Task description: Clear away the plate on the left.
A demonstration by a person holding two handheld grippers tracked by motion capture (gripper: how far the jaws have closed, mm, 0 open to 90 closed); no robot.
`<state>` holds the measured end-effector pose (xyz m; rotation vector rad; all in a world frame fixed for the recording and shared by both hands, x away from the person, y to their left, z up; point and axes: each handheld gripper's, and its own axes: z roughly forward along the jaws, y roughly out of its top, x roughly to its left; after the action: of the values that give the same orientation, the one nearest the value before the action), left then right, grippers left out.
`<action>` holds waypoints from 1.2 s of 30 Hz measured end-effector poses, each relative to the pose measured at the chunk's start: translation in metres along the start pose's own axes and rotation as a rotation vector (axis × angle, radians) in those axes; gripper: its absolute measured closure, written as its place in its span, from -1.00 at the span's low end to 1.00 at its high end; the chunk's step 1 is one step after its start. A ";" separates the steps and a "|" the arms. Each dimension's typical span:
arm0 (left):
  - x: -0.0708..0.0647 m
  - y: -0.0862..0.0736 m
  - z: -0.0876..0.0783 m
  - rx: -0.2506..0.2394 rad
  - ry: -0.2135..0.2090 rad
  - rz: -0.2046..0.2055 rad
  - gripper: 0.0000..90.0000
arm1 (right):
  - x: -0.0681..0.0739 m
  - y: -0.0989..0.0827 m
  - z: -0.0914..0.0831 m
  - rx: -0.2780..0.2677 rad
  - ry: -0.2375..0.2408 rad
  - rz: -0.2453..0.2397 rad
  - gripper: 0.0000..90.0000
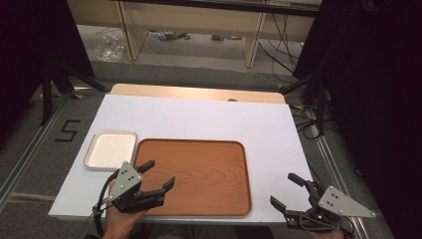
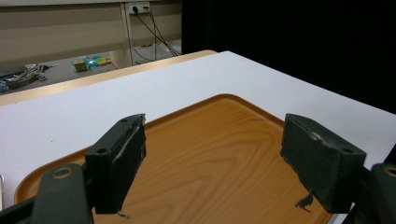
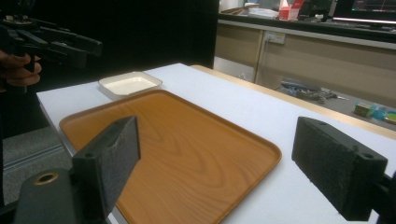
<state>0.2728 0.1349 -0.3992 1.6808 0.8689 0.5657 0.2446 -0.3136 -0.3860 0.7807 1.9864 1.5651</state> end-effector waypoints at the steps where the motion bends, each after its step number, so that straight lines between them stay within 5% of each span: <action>1: 0.000 0.000 0.000 0.001 0.001 0.007 -0.51 | 0.000 0.000 0.000 0.001 0.001 0.000 -0.64; 24: 0.011 -0.004 0.007 0.048 0.040 -0.021 -0.51 | -0.001 0.000 0.001 -0.003 0.004 -0.027 -0.64; 36: 0.020 -0.007 0.011 0.093 0.119 0.052 -0.50 | -0.001 0.001 0.001 -0.006 0.003 -0.031 -0.63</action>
<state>0.2917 0.1450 -0.4101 1.7722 0.9515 0.6759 0.2462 -0.3139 -0.3856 0.7423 1.9860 1.5551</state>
